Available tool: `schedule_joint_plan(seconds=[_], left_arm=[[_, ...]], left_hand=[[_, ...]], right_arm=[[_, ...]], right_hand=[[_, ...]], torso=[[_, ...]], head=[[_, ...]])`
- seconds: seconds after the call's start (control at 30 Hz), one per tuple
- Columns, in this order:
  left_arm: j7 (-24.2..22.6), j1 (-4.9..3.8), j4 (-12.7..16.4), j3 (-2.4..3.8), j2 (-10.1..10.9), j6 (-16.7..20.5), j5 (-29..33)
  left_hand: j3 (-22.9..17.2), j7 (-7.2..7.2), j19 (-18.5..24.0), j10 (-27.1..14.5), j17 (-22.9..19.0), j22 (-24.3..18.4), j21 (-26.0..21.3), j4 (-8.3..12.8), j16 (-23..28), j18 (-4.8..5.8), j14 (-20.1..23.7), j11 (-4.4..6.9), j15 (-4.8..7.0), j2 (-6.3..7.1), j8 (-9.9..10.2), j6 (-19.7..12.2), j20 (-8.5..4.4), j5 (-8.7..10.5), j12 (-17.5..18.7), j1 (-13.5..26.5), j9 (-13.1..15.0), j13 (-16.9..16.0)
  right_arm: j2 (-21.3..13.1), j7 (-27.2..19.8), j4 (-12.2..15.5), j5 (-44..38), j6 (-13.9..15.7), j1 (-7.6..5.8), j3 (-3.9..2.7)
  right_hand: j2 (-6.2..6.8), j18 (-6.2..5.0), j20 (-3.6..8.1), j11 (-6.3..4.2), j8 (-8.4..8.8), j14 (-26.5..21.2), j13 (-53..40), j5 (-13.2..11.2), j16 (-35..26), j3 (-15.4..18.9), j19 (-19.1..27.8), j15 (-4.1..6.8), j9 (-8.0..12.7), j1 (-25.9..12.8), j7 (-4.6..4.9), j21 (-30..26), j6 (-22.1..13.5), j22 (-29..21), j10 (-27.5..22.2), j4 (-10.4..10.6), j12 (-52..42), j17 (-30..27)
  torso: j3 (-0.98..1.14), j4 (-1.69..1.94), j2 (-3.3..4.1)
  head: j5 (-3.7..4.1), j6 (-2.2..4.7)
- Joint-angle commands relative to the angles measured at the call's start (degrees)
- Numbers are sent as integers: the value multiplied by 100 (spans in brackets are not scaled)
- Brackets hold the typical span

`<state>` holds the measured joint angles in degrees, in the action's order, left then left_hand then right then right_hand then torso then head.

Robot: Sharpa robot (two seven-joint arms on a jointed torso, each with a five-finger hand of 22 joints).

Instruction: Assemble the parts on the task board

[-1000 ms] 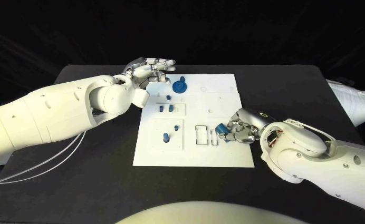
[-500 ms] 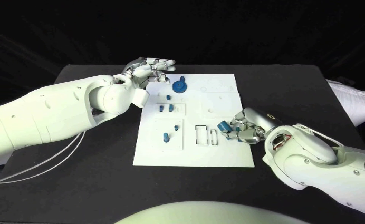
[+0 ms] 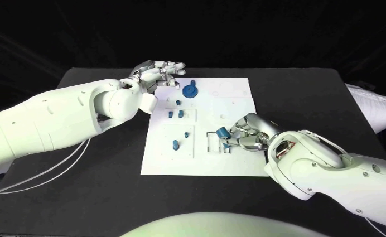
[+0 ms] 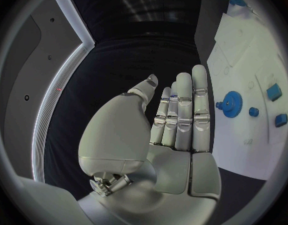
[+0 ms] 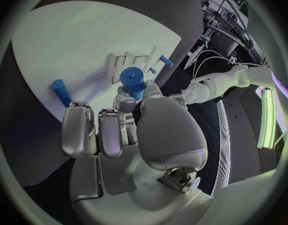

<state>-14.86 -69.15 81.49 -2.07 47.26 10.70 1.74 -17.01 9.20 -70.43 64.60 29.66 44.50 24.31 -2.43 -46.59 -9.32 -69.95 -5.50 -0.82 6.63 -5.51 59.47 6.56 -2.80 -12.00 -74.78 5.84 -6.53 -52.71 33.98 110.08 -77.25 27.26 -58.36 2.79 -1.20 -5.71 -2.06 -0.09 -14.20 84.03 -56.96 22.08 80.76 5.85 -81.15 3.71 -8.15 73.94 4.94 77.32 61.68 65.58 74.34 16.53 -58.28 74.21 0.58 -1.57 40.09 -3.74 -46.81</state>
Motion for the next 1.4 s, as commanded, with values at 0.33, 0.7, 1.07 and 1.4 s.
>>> schedule_joint_plan(seconds=[0.33,0.7,1.07,1.4], left_arm=[[-16,-2,23,4,-18,-120,-14],[-11,-2,24,4,-22,-124,-14],[-6,-2,25,4,-20,-124,-14],[5,-2,20,4,-17,-134,-14]], left_hand=[[46,9,-42,-34,-13,-15,-42,9,35,-111,42,2,-11,-53,-18,19,14,-6,-25,-31,-9,-8],[46,9,-42,-34,-13,-15,-42,9,35,-111,42,2,-11,-53,-18,19,14,-6,-25,-31,-9,-8],[46,9,-42,-34,-13,-15,-42,9,35,-111,42,2,-11,-53,-18,19,14,-6,-25,-31,-9,-8],[46,9,-42,-34,-13,-15,-42,9,35,-111,42,2,-11,-53,-18,19,14,-6,-25,-31,-9,-8]], right_arm=[[355,83,-222,335,-477,4,0],[474,122,-319,234,-518,4,0],[478,187,-355,-59,-536,4,1],[431,131,-285,-271,-632,17,1]], right_hand=[[-228,109,29,-59,-105,351,-213,8,60,99,-32,84,-268,-240,-125,36,265,18,215,6,-135,40],[-287,115,61,-94,-108,357,-413,-286,94,412,-44,114,-365,-705,-166,47,347,46,347,11,-204,89],[-277,113,55,-75,-64,335,-390,-1684,45,1037,-30,101,-487,-1532,-148,30,302,39,290,23,47,9],[-171,109,46,-66,-41,329,-399,-1465,17,944,-16,94,-559,-749,-140,11,266,25,267,-327,168,-27]], torso=[[1,-3,6],[4,-12,0],[3,-10,0],[8,-14,0]], head=[[-7,-24],[-18,-53],[-21,-66],[-24,-78]])
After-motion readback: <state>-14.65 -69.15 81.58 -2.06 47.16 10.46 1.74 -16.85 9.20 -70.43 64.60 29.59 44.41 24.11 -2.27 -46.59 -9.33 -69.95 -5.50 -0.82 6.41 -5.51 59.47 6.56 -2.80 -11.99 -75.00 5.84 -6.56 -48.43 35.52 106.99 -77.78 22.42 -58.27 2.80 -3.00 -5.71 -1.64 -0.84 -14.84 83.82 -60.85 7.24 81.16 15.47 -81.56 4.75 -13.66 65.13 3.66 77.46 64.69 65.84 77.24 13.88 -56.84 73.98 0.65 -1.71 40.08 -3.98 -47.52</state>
